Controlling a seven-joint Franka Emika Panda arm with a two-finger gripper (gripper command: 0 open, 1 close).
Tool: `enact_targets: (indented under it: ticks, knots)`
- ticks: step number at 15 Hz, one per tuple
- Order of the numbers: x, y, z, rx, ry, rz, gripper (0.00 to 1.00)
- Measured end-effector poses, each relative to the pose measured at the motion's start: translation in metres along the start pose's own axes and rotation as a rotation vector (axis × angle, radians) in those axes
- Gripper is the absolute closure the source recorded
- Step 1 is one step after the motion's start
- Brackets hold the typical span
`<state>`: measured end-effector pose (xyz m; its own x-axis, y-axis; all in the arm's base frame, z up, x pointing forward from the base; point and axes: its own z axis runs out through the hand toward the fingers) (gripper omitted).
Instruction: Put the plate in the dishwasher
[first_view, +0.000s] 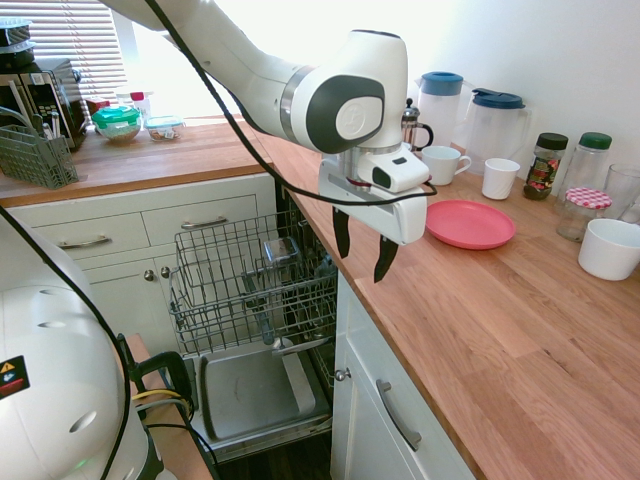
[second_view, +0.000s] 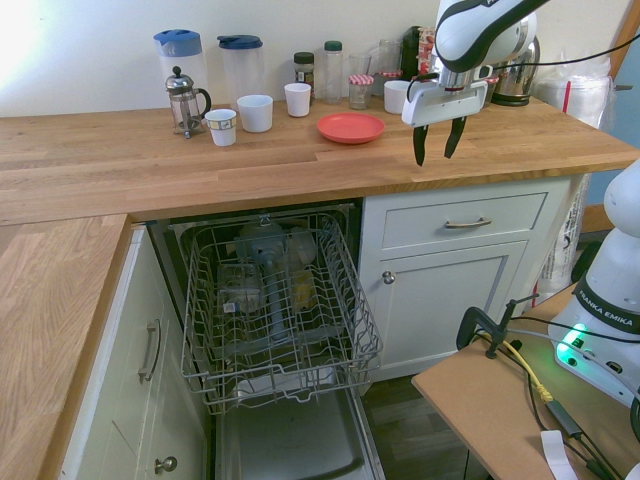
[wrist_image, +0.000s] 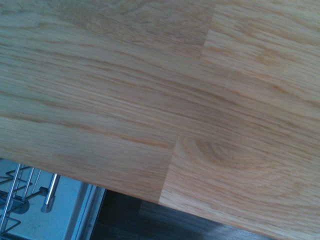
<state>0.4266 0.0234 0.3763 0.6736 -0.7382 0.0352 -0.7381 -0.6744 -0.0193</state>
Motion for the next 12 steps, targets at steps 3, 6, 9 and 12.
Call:
enact_targets:
  ticks: [3, 6, 9, 12]
  knots:
    - [0.001, -0.002, -0.001, 0.012, 0.007, 0.005, 0.0]
    - [0.01, -0.012, -0.013, 0.06, 0.009, 0.046, 0.0]
    - [0.044, -0.026, -0.025, 0.103, 0.014, 0.148, 0.0]
    - [0.093, -0.036, -0.024, 0.163, -0.004, 0.252, 0.0]
